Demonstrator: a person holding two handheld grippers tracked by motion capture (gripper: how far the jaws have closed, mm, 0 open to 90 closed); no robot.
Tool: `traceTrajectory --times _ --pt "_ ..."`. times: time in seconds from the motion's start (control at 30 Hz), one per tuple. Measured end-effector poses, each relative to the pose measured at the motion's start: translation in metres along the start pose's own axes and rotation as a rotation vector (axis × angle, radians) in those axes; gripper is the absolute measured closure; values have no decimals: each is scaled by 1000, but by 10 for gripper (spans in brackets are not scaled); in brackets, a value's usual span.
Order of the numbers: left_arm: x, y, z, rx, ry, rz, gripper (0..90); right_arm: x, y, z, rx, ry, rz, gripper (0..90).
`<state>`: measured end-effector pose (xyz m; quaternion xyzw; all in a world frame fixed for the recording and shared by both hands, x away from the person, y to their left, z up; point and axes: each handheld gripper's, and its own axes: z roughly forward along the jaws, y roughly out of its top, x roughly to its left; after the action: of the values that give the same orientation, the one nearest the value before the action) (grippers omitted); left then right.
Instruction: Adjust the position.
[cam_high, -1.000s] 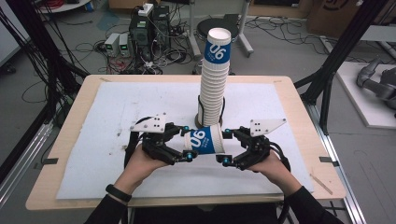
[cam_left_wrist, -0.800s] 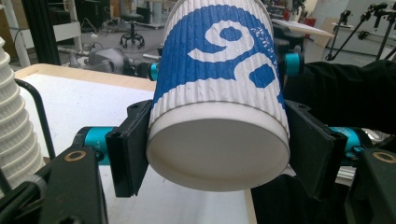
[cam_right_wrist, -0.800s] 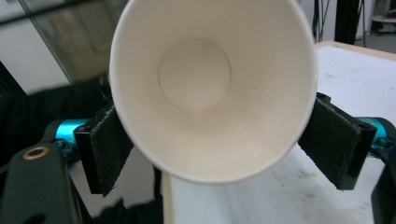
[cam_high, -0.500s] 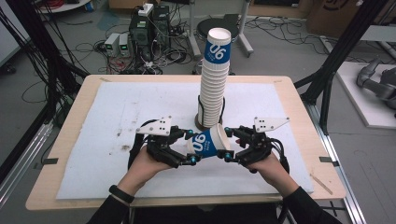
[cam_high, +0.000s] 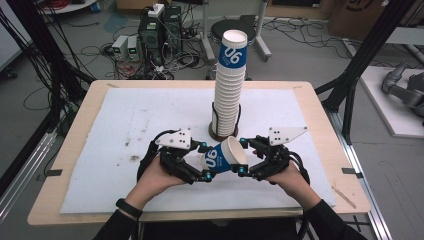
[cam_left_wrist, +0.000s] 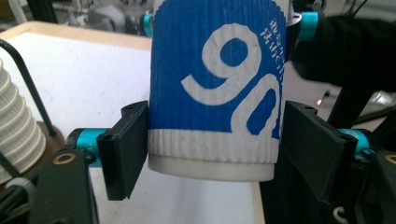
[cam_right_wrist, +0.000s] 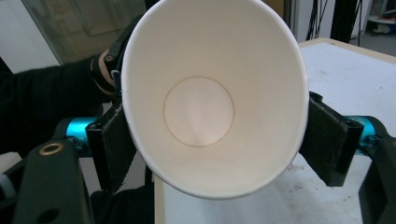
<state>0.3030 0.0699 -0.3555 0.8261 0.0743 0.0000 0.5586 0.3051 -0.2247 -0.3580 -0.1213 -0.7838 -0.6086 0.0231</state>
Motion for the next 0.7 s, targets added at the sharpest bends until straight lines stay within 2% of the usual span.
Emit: traceTrajectory --times 0.1,0.2,0.4,0.43,0.57,0.7 --pt "-3 2 5 62 15 24 220 1 0 1 32 -15 -19 214" --pt "-4 1 10 96 28 39 222 2 0 3 55 -17 -21 214" --pt "-3 -4 17 122 28 37 256 3 0 5 80 -17 -37 214" --pt "-3 -4 17 120 27 42 292 3 0 5 79 -14 -39 213" --pt "-2 -5 16 85 17 44 296 3 1 5 68 -13 -40 179" --pt "0 -8 13 -7 -18 3 297 4 2 2 28 -11 -43 173"
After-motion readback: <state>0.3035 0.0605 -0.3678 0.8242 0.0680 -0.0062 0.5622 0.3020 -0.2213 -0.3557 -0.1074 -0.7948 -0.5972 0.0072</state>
